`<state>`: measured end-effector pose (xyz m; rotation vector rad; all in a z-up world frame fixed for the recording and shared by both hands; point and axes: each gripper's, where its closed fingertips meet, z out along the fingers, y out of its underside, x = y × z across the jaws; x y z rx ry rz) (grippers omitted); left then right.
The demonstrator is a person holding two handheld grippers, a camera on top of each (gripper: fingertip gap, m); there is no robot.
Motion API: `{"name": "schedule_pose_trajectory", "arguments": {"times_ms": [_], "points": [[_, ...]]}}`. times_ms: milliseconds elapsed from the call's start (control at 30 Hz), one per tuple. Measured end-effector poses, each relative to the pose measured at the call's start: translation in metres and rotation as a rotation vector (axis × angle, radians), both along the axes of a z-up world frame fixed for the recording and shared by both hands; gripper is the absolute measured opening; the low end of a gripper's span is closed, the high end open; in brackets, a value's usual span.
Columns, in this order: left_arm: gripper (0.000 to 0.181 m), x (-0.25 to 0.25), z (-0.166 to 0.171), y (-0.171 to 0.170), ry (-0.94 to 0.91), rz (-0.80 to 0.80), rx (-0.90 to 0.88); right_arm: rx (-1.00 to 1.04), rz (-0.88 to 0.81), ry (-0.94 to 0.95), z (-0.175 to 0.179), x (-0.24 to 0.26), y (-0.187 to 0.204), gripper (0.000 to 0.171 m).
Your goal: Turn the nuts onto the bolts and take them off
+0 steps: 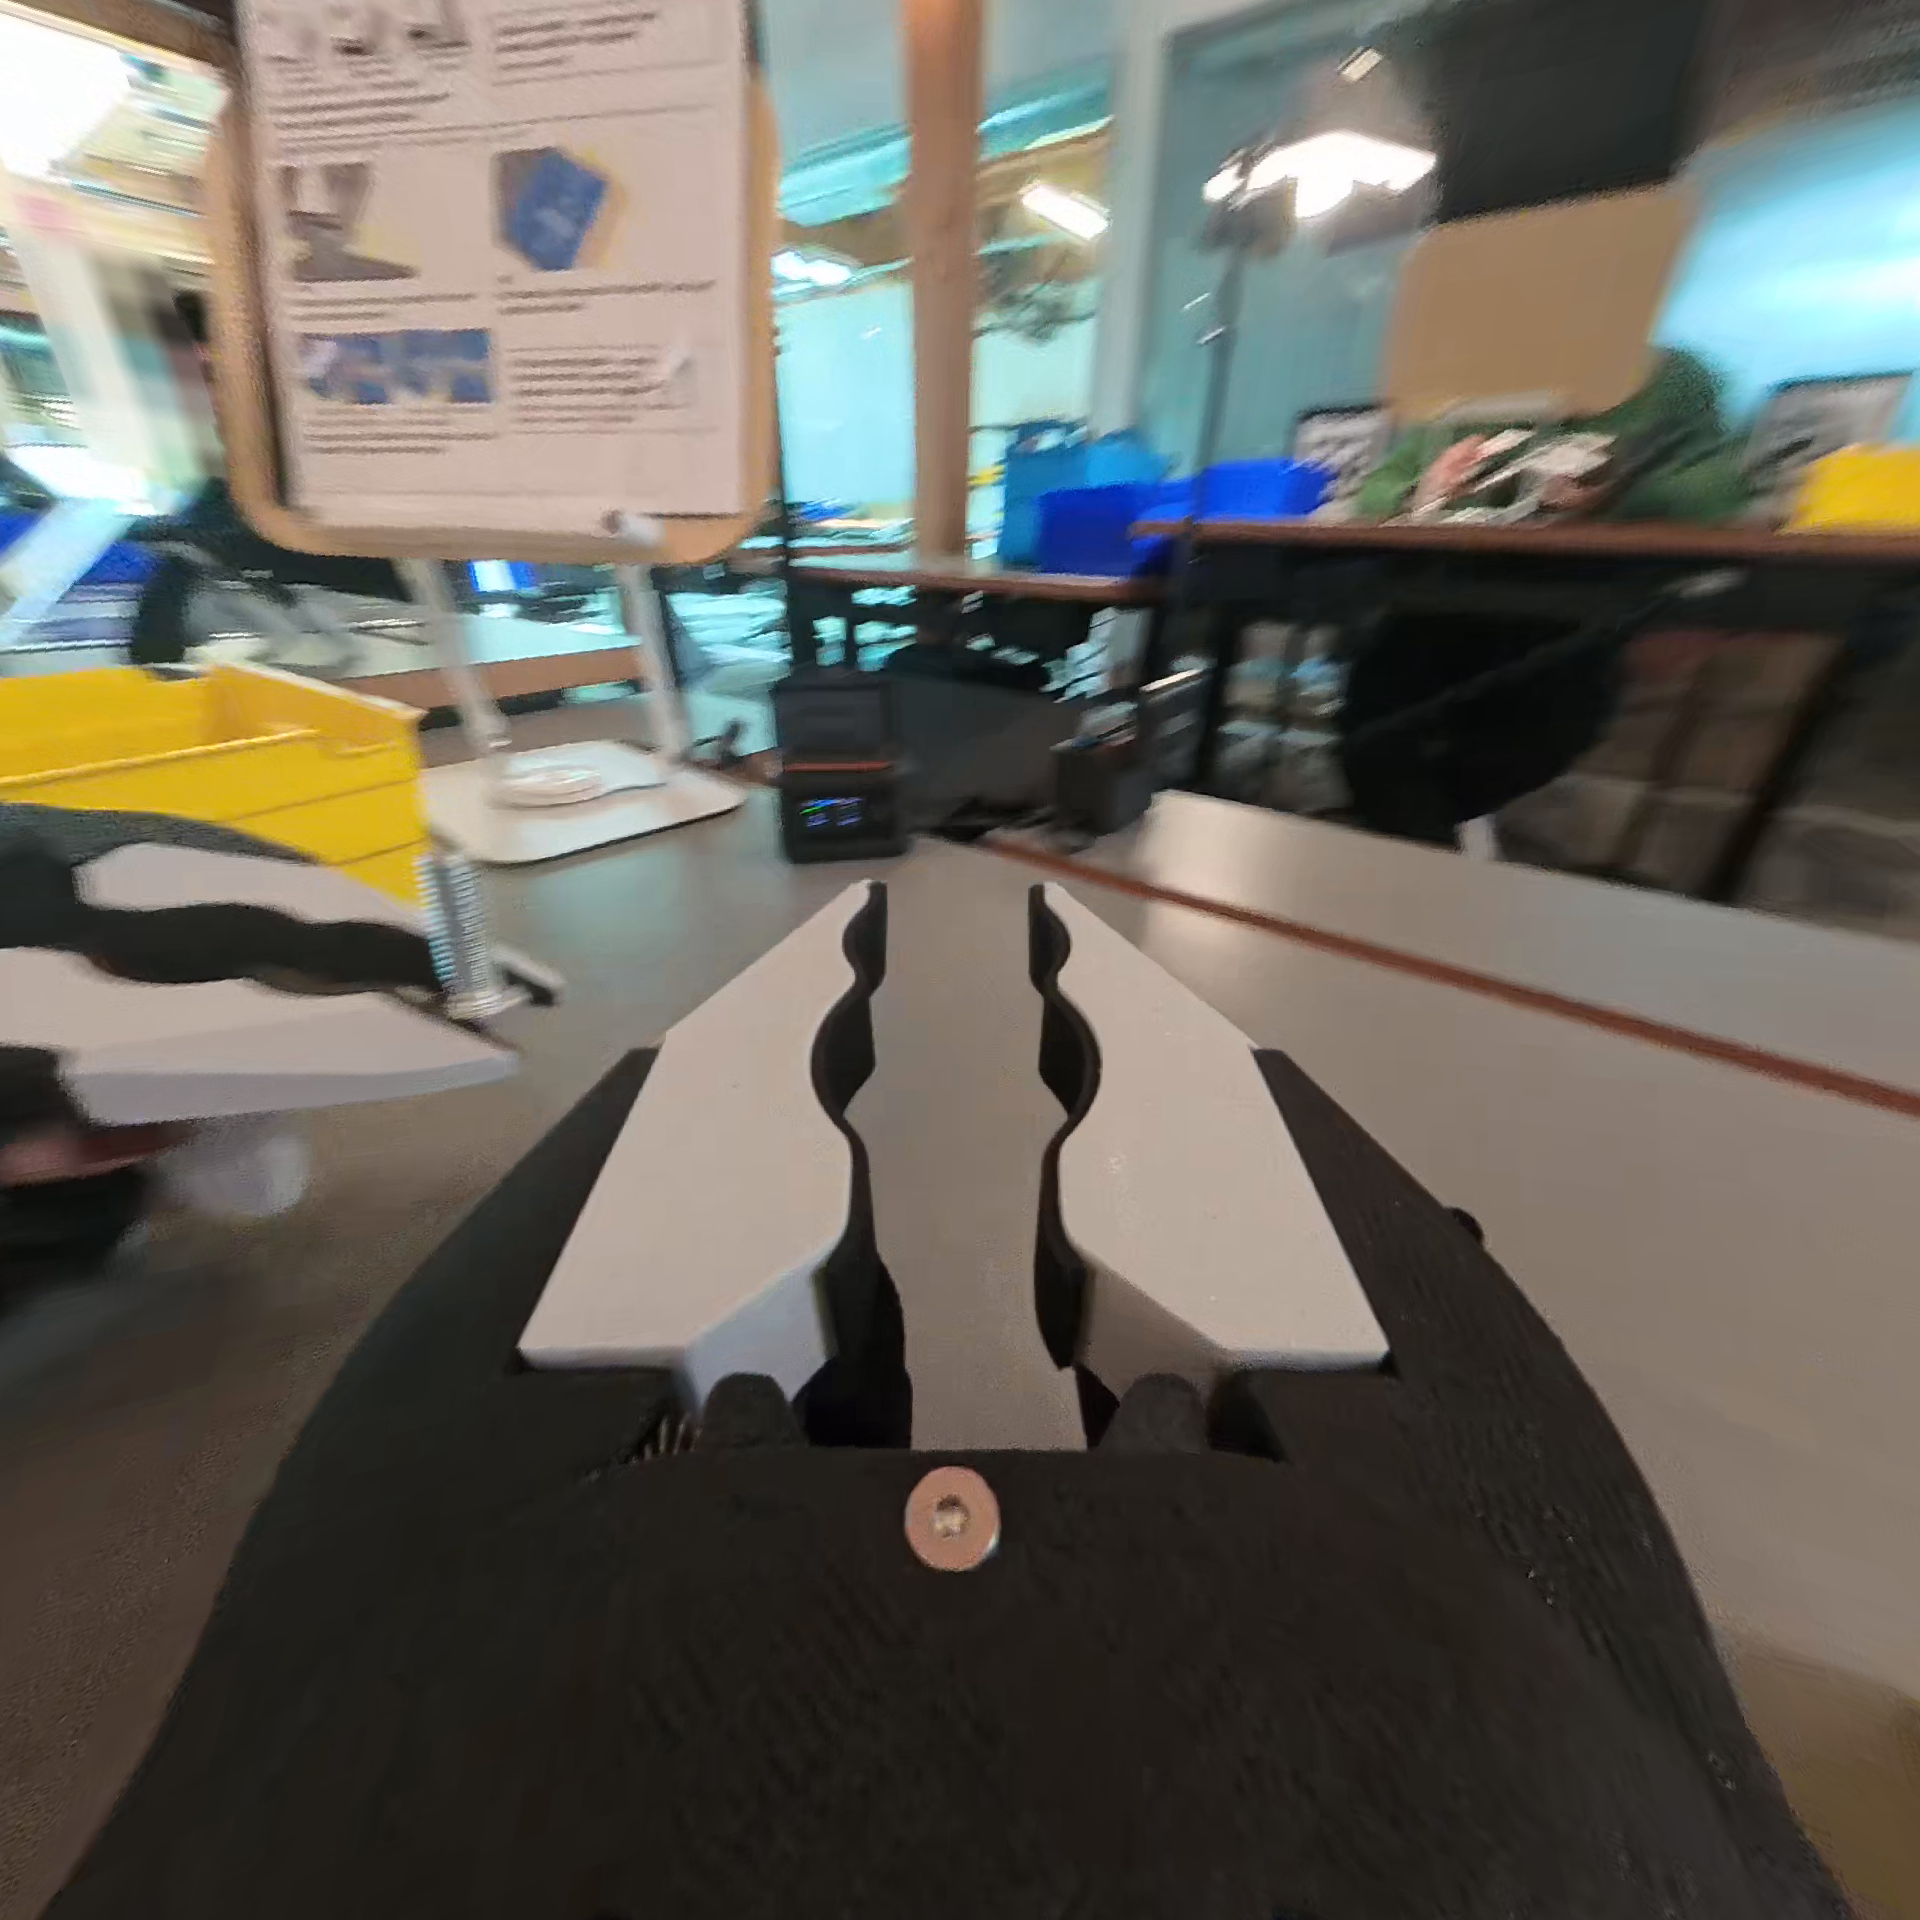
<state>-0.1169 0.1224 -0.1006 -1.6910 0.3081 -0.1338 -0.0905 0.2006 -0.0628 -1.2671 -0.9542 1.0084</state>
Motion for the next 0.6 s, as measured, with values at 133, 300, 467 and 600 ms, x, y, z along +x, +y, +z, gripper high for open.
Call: {"name": "schedule_pose_trajectory", "arguments": {"times_ms": [133, 300, 467, 600], "points": [[0.016, 0.007, -0.004, 0.0, 0.037, -0.033, -0.02, 0.055, 0.136, 0.031, 0.013, 0.002, -0.022, 0.026], [0.016, 0.027, -0.013, -0.003, 0.132, -0.135, -0.04, -0.074, 0.606, -0.161, -0.011, -0.007, -0.097, 0.029], [0.016, 0.042, -0.023, -0.007, 0.235, -0.208, -0.057, 0.052, 0.618, -0.259, -0.03, -0.011, -0.107, 0.008], [0.02, 0.051, -0.01, -0.016, 0.121, -0.302, -0.011, 0.018, 0.711, -0.195, -0.02, -0.005, -0.115, 0.008]]}}
